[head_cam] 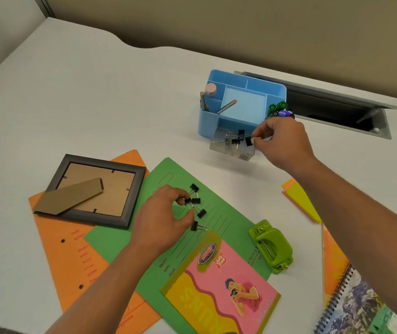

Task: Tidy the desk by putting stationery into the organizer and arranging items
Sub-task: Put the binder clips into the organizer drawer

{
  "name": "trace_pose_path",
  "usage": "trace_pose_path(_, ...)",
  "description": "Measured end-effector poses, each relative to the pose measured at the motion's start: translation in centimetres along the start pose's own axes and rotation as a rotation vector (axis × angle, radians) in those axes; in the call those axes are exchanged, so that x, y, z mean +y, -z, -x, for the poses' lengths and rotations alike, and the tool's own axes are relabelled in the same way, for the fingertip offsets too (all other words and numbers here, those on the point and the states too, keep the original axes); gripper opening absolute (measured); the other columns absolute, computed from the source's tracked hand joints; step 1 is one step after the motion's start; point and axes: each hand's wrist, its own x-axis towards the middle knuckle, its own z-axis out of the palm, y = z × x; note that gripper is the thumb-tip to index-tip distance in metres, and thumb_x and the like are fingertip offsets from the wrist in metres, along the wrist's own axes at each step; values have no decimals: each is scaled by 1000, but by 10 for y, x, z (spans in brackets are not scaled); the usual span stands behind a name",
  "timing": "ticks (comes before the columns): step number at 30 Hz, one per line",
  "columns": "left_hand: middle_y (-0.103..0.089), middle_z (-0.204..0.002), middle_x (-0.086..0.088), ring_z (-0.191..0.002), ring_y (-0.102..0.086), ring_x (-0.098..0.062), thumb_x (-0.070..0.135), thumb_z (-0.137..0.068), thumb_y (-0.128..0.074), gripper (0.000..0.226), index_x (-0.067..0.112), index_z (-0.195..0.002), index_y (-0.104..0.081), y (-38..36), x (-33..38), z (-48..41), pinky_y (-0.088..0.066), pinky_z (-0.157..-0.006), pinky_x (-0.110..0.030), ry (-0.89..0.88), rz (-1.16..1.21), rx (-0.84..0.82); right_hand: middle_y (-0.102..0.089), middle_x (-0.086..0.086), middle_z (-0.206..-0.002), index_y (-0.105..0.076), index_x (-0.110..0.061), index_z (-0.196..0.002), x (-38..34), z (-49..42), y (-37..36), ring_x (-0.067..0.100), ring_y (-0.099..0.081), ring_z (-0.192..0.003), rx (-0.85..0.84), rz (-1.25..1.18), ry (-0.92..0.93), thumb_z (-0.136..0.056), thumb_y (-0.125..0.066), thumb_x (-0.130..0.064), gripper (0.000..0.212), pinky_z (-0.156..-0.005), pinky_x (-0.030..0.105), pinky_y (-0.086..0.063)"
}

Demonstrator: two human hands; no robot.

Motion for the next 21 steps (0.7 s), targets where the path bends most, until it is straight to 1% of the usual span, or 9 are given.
trace_pose_path(3,-55,-91,19,-71,-47,5,34,-83,-69,26,33,-109,-65,-2,-2,-2,-44,-62,-23,25,-34,-4,-67,-7,-85,-67,-27,-85,2,-3,-2,10,-61,-84,16,-6,-14,-84,-71,-24,4,-72,25,-49)
trace_pose_path(5,-56,-94,18,-71,-49,1,33,-85,-66,26,31,-111,-65,-2,-4,-4,-47,-64,-26,35,-68,0,-67,-8,-85,-69,-25,-87,2,4,-1,9,-60,-83,75,-58,-9,-84,-70,-26,3,-70,20,-45)
trace_pose_path(7,-56,-99,18,-78,-52,-1,34,-86,-65,29,32,-115,-63,-2,-6,-6,-49,-67,-26,38,-118,-4,-67,-10,-83,-70,-24,-87,1,14,0,7,-60,-76,126,-109,1,-84,-69,-27,4,-66,14,-41)
trace_pose_path(10,-55,-107,16,-88,-53,-2,39,-87,-63,34,33,-120,-61,-3,-8,-11,-50,-69,-26,44,-204,-21,-67,-14,-80,-69,-26,-82,1,37,-2,1,-55,-59,147,-163,-6,-83,-69,-27,2,-63,18,-41)
trace_pose_path(12,-56,-110,14,-93,-56,-5,41,-88,-62,38,32,-124,-61,-5,-8,-14,-48,-68,-24,47,-238,-36,-68,-16,-80,-69,-26,-79,0,55,-8,2,-54,-51,118,-198,-28,-82,-69,-28,3,-64,20,-41)
trace_pose_path(14,-56,-112,12,-96,-57,-8,43,-88,-61,39,32,-126,-61,-7,-8,-17,-45,-66,-24,37,-261,-57,-69,-18,-79,-69,-26,-77,-1,73,-16,1,-54,-50,65,-230,-54,-81,-70,-27,4,-64,22,-42)
trace_pose_path(16,-55,-111,11,-94,-57,-9,44,-89,-60,38,32,-125,-62,-10,-8,-19,-46,-66,-25,22,-289,-70,-69,-20,-75,-69,-27,-75,-2,89,-24,1,-54,-48,11,-245,-73,-81,-71,-26,6,-63,21,-41)
trace_pose_path(18,-56,-107,11,-91,-57,-10,45,-89,-60,34,32,-121,-65,-13,-8,-21,-51,-67,-28,14,-304,-70,-67,-24,-69,-68,-28,-73,-2,103,-31,4,-53,-45,-40,-265,-89,-81,-72,-26,9,-59,20,-39)
trace_pose_path(21,-56,-100,13,-88,-58,-9,45,-87,-62,27,31,-108,-69,-13,-4,-24,-53,-67,-30,25,-315,-71,-66,-26,-71,-67,-30,-72,-2,117,-36,6,-53,-43,-119,-270,-86,-82,-71,-25,11,-57,19,-38)
